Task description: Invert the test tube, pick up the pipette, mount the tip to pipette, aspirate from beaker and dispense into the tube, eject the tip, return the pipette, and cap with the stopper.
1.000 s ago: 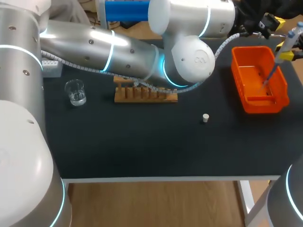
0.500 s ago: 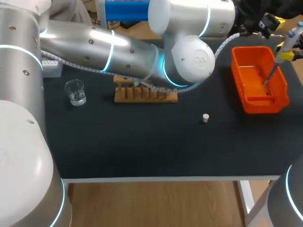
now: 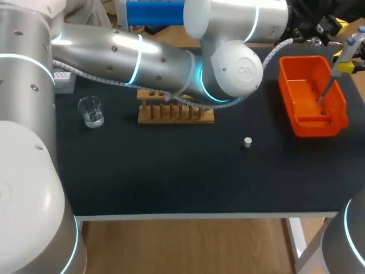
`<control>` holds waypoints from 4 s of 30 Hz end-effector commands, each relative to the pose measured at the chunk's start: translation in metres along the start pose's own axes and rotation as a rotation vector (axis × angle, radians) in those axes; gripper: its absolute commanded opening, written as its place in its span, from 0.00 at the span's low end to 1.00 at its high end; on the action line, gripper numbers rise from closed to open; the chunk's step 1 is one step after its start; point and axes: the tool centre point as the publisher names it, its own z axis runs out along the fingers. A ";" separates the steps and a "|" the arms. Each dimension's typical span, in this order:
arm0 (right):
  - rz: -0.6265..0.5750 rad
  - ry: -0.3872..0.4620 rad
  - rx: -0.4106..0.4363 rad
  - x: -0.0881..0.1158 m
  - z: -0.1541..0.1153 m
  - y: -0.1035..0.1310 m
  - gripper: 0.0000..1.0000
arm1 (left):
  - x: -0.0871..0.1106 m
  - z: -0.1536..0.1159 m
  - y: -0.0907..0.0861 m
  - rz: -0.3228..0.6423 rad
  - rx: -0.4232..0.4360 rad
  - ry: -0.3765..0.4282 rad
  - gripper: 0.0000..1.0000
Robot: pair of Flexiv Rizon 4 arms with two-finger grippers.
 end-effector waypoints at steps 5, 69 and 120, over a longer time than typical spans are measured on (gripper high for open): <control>0.001 0.001 0.005 0.001 0.000 0.002 0.00 | 0.003 0.013 0.000 -0.003 0.003 0.002 0.00; 0.001 0.001 0.005 0.001 0.000 0.002 0.00 | 0.012 0.035 0.033 -0.011 -0.024 0.044 0.00; 0.001 0.001 0.005 0.001 0.000 0.002 0.00 | -0.003 0.014 -0.002 0.044 0.020 0.011 1.00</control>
